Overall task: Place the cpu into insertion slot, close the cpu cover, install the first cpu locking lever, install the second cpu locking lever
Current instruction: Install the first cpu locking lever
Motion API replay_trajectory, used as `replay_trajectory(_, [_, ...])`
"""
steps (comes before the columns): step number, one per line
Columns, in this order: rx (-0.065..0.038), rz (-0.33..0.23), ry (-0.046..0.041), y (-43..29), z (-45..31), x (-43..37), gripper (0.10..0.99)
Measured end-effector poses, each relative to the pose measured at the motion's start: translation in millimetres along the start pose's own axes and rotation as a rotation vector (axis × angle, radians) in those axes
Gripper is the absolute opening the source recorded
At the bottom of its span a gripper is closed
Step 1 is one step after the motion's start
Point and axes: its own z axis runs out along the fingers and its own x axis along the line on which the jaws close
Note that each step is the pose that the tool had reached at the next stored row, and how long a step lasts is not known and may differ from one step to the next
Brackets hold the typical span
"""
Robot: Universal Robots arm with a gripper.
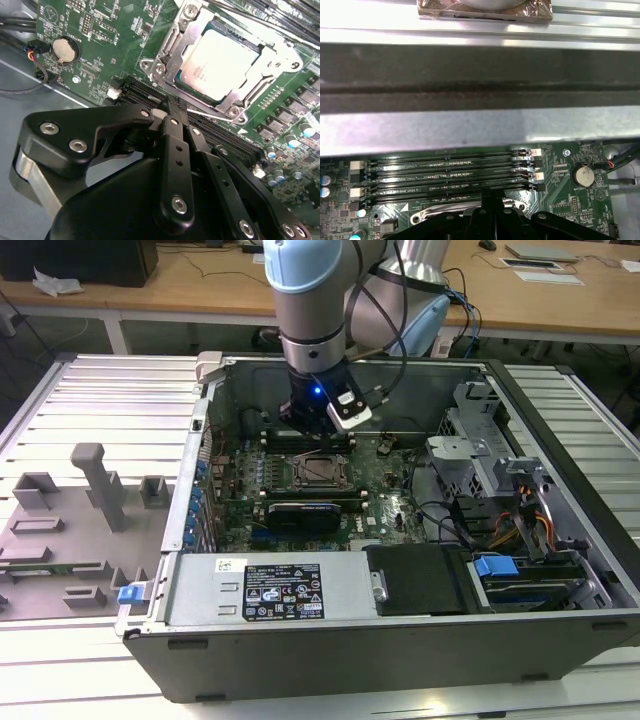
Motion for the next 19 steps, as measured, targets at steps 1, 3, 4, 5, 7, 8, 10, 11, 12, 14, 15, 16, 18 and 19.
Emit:
replay_trajectory(1, [0.000,-0.001,-0.0041,0.0,0.3,0.2,0.106])
replay_trajectory(3, [0.000,-0.001,-0.0076,0.8,0.8,1.1,0.106])
replay_trajectory(4, [0.000,0.001,-0.0085,1.2,0.9,1.8,0.106])
replay_trajectory(5, [0.001,0.005,-0.0096,1.4,1.1,2.5,0.106])
replay_trajectory(7, [0.003,0.019,-0.0117,1.4,1.6,3.0,0.106])
replay_trajectory(8, [0.005,0.027,-0.0131,1.4,1.9,3.2,0.106])
replay_trajectory(10, [0.008,0.042,-0.0155,1.9,2.7,3.6,0.106])
replay_trajectory(11, [0.009,0.046,-0.0162,2.2,3.0,3.8,0.106])
replay_trajectory(12, [0.010,0.052,-0.0173,2.9,3.5,4.1,0.106])
replay_trajectory(14, [0.011,0.058,-0.0182,4.0,4.1,4.6,0.106])
replay_trajectory(15, [0.011,0.061,-0.0187,4.9,4.6,4.9,0.106])
replay_trajectory(16, [0.012,0.063,-0.0190,5.8,4.9,5.0,0.106])
replay_trajectory(18, [0.012,0.068,-0.0198,7.9,5.5,5.3,0.106])
replay_trajectory(19, [0.013,0.070,-0.0201,8.7,5.7,5.5,0.106])
